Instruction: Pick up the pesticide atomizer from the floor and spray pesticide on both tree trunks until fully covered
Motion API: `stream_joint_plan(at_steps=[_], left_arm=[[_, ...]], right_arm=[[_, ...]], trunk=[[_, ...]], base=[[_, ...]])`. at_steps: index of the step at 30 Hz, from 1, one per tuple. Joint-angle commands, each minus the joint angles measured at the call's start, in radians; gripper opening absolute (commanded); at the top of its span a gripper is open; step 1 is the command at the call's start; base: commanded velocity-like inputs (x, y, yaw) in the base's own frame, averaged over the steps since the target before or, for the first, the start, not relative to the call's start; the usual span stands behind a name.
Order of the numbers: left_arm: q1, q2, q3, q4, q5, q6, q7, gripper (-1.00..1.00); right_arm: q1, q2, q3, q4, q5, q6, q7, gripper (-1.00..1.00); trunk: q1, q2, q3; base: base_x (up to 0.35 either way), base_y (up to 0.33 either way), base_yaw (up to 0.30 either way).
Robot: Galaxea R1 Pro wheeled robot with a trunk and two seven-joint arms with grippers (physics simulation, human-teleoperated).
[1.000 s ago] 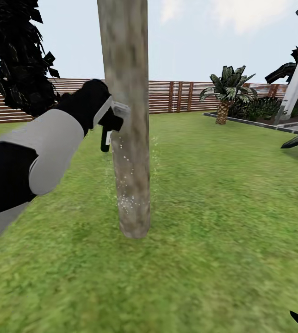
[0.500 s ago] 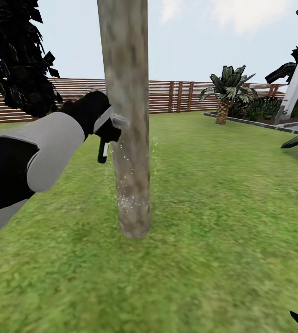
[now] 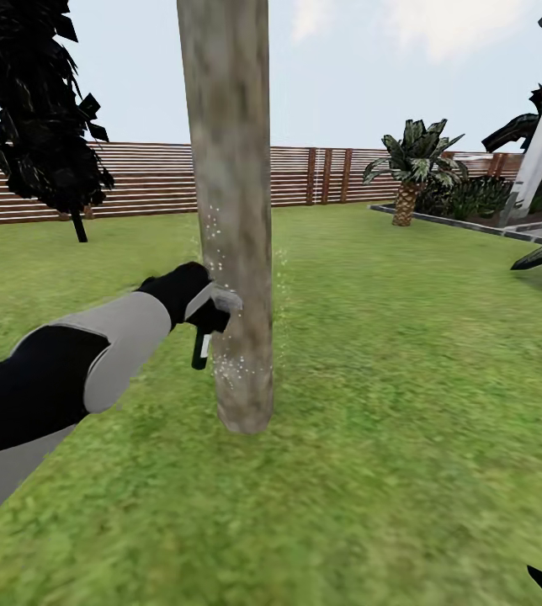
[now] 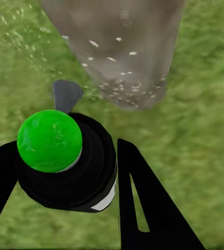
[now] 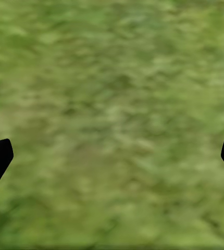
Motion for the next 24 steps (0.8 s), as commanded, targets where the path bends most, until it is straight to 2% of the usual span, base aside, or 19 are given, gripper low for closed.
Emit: stream_joint_plan(at_steps=[1, 7, 9, 12, 16, 17, 18, 20, 21, 24], left_arm=[[0.021, 0.000, -0.001, -0.001, -0.001, -0.015, 0.000, -1.00], [0.134, 0.003, -0.001, -0.001, 0.000, -0.092, 0.001, -1.00], [0.163, 0.018, -0.001, -0.001, 0.000, -0.126, 0.001, -1.00], [0.234, 0.046, -0.001, -0.001, 0.000, -0.181, 0.001, -1.00], [0.286, 0.071, -0.001, -0.001, 0.000, -0.218, 0.002, -1.00], [0.301, 0.094, -0.001, -0.001, 0.000, -0.238, 0.003, -1.00], [0.311, 0.105, -0.001, -0.001, 0.001, -0.254, 0.003, -1.00], [0.326, 0.111, -0.001, -0.001, 0.004, -0.279, 0.002, -1.00], [0.335, 0.111, -0.001, -0.001, 0.009, -0.295, 0.001, -1.00], [0.368, 0.100, -0.003, -0.001, 0.086, -0.341, 0.000, -1.00]], right_arm=[[0.000, 0.000, 0.000, 0.000, 0.000, 0.000, 0.000, 1.00], [0.000, 0.001, 0.000, 0.000, 0.000, 0.000, 0.000, 1.00], [0.001, 0.001, 0.000, 0.000, 0.000, 0.000, 0.000, 1.00], [0.000, 0.001, 0.000, 0.000, 0.000, 0.000, 0.000, 1.00], [0.001, 0.001, 0.000, 0.000, 0.000, 0.000, 0.000, 1.00], [0.001, 0.001, 0.000, 0.000, 0.000, 0.000, 0.000, 1.00], [0.000, 0.001, 0.000, 0.000, 0.000, 0.000, 0.000, 1.00], [0.000, 0.001, 0.000, 0.000, 0.000, 0.000, 0.000, 1.00], [0.000, 0.001, 0.000, 0.000, 0.000, 0.000, 0.000, 1.00], [0.000, 0.001, 0.000, 0.000, 0.000, -0.017, 0.000, 1.00]], trunk=[[0.000, 0.000, 0.000], [0.000, 0.000, 0.000], [0.000, 0.000, 0.000], [0.000, 0.000, 0.000], [0.000, 0.000, 0.000], [0.000, 0.000, 0.000], [0.000, 0.000, 0.000], [0.000, 0.000, 0.000], [0.000, 0.000, 0.000], [0.000, 0.000, 0.000]], base=[[0.000, 0.000, 0.000], [0.000, 0.000, 0.000], [0.000, 0.000, 0.000], [0.000, 0.000, 0.000], [0.000, 0.000, 0.000], [0.000, 0.000, 0.000], [0.000, 0.000, 0.000], [0.000, 0.000, 0.000], [0.000, 0.000, 0.000], [0.000, 0.000, 0.000]])
